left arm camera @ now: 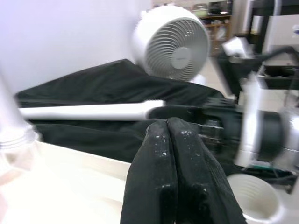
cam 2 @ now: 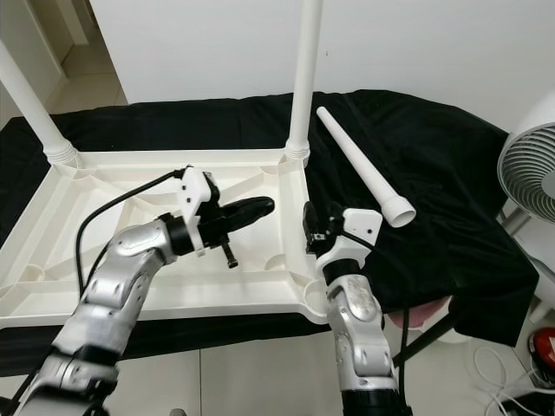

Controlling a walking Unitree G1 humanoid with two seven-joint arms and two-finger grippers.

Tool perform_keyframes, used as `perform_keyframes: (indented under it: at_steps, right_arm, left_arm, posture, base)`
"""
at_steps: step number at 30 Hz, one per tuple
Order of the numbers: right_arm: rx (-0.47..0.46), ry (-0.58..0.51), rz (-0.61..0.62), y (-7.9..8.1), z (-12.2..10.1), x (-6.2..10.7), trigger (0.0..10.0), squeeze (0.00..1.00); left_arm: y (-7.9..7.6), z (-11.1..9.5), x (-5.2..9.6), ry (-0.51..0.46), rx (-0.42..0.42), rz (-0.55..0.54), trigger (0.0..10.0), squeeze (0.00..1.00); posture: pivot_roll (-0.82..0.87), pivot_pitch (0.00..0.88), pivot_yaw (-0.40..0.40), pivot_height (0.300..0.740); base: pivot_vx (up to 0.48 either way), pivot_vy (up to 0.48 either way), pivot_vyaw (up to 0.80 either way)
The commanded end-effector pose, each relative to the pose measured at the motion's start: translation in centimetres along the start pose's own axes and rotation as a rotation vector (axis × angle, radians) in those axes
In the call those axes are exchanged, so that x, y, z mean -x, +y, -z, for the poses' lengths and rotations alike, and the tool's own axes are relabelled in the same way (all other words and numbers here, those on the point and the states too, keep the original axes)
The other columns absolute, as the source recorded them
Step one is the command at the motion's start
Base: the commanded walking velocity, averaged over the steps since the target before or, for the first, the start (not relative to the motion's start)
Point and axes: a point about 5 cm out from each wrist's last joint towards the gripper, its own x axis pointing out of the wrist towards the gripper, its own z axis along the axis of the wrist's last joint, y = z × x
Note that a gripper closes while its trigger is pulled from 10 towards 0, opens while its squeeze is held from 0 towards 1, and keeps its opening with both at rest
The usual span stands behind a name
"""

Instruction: Building children table

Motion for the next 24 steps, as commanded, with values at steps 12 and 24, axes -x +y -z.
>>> perform_keyframes:
  at_steps: [12,24]
  right_arm:
    - [0.070,0.151,0.197,-0.6,2.1,1.5,10.0,0.00]
    - [0.011,0.218,0.218,-0.2,2.6,0.5,10.0,0.00]
  left_arm:
    - [-4.5,1.4,2.4,0.186,0.008,0.161,10.0,0.00]
    - [-5.0,4.8,2.7,0.372,-0.022,0.207,10.0,0.00]
  posture:
    - [-0.07,0.000,0.002,0.740]
    - [-0.08,0.000,0.010,0.740]
  base:
    - [0.000,0.000,0.00]
    - [0.000,0.000,0.00]
